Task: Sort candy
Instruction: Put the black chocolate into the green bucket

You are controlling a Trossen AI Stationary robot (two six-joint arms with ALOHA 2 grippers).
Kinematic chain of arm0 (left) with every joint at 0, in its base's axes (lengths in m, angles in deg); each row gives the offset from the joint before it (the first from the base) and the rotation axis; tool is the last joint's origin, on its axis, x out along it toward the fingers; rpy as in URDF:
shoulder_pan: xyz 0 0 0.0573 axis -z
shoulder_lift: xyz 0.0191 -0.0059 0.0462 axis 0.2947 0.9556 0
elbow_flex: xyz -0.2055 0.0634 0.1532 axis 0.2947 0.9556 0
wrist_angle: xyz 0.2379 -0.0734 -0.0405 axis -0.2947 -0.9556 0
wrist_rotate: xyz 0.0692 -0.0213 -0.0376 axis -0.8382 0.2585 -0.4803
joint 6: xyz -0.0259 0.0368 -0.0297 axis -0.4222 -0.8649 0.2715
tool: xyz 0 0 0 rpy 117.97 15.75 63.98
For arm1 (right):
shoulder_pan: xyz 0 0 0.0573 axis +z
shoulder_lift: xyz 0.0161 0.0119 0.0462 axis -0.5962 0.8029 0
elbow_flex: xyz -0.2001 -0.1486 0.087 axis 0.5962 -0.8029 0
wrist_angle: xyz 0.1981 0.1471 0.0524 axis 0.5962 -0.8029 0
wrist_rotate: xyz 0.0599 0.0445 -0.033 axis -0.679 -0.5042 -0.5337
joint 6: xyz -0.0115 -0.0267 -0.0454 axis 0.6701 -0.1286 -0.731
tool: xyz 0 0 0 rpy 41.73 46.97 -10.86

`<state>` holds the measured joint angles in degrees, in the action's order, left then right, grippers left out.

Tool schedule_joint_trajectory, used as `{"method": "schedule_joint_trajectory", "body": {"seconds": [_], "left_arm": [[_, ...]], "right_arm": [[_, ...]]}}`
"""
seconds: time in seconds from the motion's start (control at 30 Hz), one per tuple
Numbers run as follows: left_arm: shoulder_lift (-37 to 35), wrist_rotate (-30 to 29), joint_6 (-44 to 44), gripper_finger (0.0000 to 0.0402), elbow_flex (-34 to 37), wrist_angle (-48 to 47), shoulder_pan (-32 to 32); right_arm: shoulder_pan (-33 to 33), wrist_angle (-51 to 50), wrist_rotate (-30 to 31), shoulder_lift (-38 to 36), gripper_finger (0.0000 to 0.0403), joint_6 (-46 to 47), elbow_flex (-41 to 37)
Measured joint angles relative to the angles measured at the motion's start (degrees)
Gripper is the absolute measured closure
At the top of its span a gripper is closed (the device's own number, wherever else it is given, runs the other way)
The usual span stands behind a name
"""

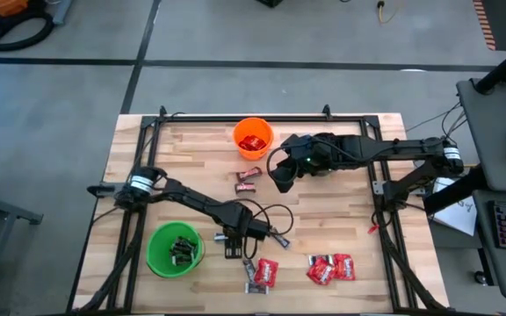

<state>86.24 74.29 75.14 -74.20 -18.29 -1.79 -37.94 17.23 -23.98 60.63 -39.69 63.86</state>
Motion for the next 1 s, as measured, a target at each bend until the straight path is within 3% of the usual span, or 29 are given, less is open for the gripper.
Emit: {"method": "schedule_joint_trajectory", "body": {"seconds": [0.2, 0.5, 0.73, 1.0], "left_arm": [[1.38, -0.07, -1.82, 0.0264, -0.04, -0.22, 0.11], [-0.46, -0.47, -2.69, 0.0391, 0.38, 0.52, -0.01], [-0.46, -3.53, -7.37, 0.0398, -3.39, -2.55, -0.32], [-0.68, -13.06, -13.86, 0.0401, -17.19, -11.89, -2.5]], "right_arm": [[0.0, 0.0, -0.03, 0.01, 0.0182, 0.0, 0.0], [0.0, 0.0, -0.03, 0.02, 0.0183, 0.01, 0.0], [0.0, 0.02, -0.02, 0.02, 0.0183, 0.35, 0.0], [0.0, 0.02, -0.03, 0.02, 0.0183, 0.49, 0.0]]}}
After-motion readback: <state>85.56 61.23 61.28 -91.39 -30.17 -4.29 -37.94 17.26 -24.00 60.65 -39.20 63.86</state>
